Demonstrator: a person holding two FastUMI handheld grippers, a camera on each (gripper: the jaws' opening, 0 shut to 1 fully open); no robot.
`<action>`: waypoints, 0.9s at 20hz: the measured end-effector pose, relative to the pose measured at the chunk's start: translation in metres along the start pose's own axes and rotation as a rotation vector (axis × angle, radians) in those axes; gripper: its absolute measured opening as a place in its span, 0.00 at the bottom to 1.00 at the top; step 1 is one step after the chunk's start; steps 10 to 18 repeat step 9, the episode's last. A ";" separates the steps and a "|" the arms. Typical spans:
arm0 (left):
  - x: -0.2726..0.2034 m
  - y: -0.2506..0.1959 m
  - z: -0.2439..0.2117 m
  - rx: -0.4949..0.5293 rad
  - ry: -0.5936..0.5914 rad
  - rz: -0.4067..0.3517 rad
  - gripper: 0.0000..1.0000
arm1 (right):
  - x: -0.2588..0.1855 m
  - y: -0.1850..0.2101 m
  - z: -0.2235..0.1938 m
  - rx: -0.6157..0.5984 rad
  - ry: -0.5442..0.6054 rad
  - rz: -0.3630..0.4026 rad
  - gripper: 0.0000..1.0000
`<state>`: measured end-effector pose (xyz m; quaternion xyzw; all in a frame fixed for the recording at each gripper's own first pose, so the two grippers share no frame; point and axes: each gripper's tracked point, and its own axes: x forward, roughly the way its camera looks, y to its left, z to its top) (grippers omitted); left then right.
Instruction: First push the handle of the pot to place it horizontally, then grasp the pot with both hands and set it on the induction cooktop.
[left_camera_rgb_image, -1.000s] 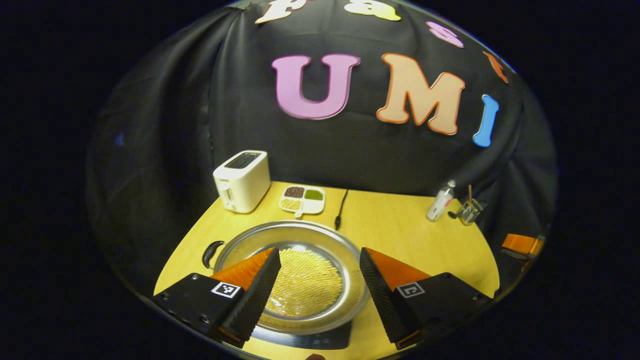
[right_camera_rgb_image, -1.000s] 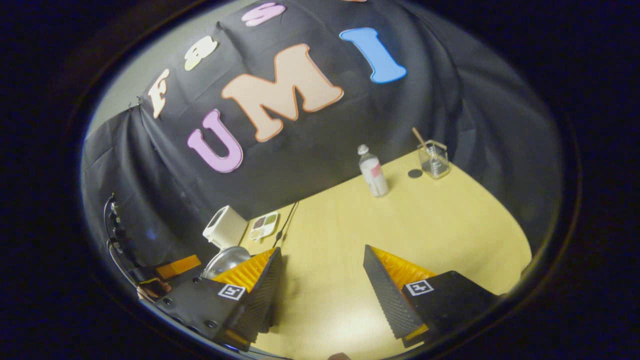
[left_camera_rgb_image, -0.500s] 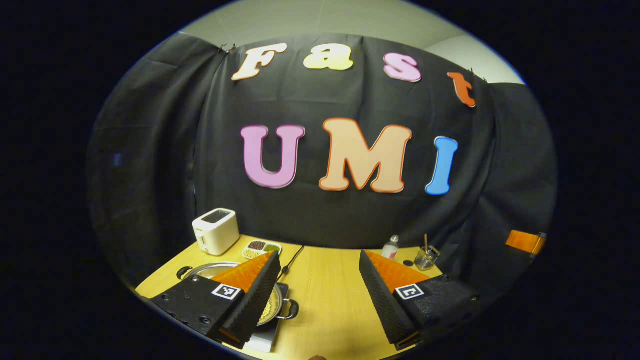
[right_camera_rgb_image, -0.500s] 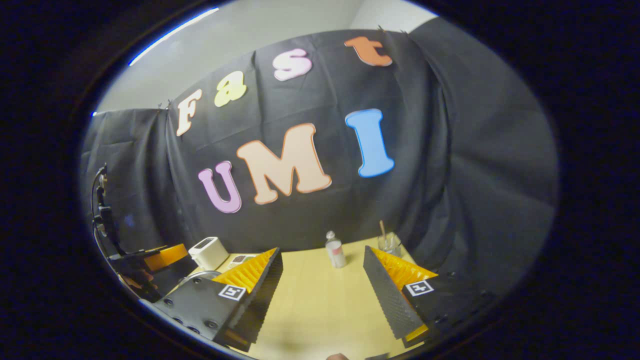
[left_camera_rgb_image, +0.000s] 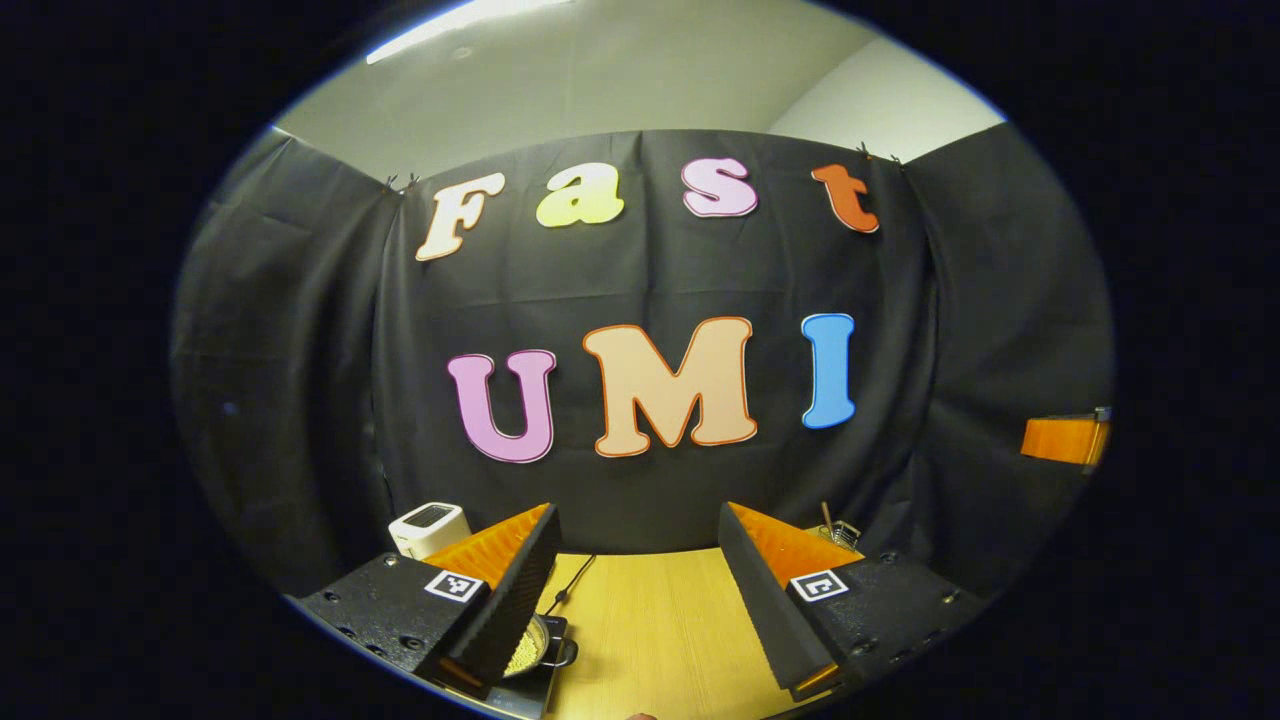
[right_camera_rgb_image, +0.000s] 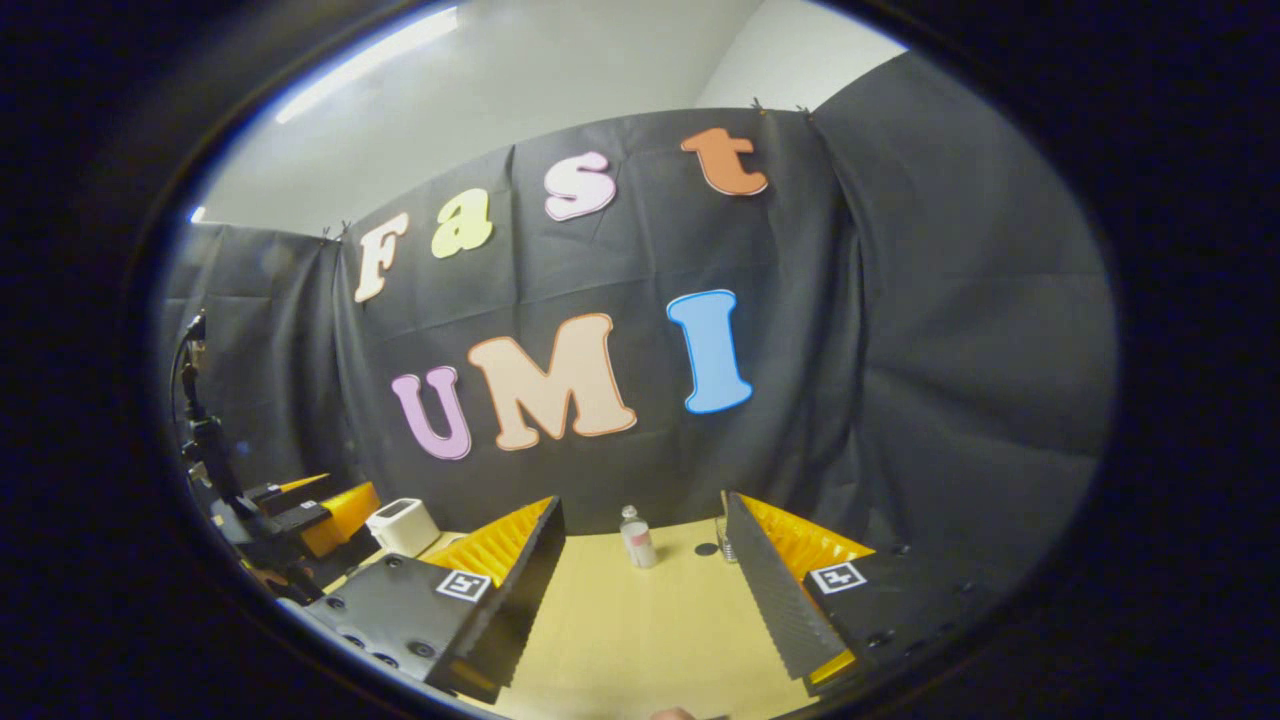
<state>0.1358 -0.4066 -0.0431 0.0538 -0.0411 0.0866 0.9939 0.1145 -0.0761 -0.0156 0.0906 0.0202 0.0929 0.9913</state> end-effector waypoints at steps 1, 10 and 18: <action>-0.002 -0.004 -0.003 -0.001 0.005 -0.006 0.96 | -0.003 -0.002 -0.001 0.001 0.001 0.001 1.00; -0.014 -0.016 -0.010 0.015 0.019 -0.010 0.94 | -0.013 -0.009 0.001 0.002 -0.013 0.022 0.92; -0.014 -0.016 -0.010 0.015 0.019 -0.010 0.94 | -0.013 -0.009 0.001 0.002 -0.013 0.022 0.92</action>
